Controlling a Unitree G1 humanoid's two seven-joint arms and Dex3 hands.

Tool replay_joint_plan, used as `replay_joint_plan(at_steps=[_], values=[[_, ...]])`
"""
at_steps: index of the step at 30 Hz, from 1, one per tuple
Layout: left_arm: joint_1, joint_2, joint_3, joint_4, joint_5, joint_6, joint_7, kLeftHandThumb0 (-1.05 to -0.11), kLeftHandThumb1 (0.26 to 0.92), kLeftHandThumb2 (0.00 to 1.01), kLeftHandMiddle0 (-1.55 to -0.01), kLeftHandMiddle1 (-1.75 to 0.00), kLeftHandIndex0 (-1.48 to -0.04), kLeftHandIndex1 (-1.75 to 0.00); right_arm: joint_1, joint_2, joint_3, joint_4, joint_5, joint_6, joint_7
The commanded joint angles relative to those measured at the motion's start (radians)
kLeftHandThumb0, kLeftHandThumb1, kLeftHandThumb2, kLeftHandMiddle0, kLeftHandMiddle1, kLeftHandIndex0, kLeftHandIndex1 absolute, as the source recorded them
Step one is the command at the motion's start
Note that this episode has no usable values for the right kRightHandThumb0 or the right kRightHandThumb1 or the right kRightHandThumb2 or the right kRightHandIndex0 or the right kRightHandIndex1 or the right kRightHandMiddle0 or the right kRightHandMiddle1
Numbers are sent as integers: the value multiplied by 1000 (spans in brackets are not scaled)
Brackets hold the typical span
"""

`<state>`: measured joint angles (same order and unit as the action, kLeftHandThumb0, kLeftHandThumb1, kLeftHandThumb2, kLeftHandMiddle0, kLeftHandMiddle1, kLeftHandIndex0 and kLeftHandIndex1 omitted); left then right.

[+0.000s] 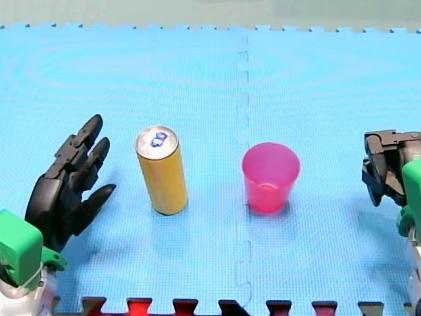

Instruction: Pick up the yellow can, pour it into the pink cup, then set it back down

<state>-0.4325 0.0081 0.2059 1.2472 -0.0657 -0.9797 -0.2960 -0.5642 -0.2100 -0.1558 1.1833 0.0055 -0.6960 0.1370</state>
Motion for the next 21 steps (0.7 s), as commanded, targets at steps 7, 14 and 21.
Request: replay_joint_plan(at_steps=[7, 14, 21], values=[[-6, 3, 5, 2, -6, -5, -4, -1048, 921, 34, -237, 0, -235, -1, -7, -7, 0, 2, -3, 2, -6], [-8, 3, 6, 1, -12, -6, -11, -1048, 921, 31, -236, 0, -235, -1, -8, -7, 2, 1, -9, -2, -11], [-10, 31, 7, -25, -22, -24, -29, -1048, 921, 36, -232, 0, -233, 0, -9, -5, 3, 3, -11, -3, -13]])
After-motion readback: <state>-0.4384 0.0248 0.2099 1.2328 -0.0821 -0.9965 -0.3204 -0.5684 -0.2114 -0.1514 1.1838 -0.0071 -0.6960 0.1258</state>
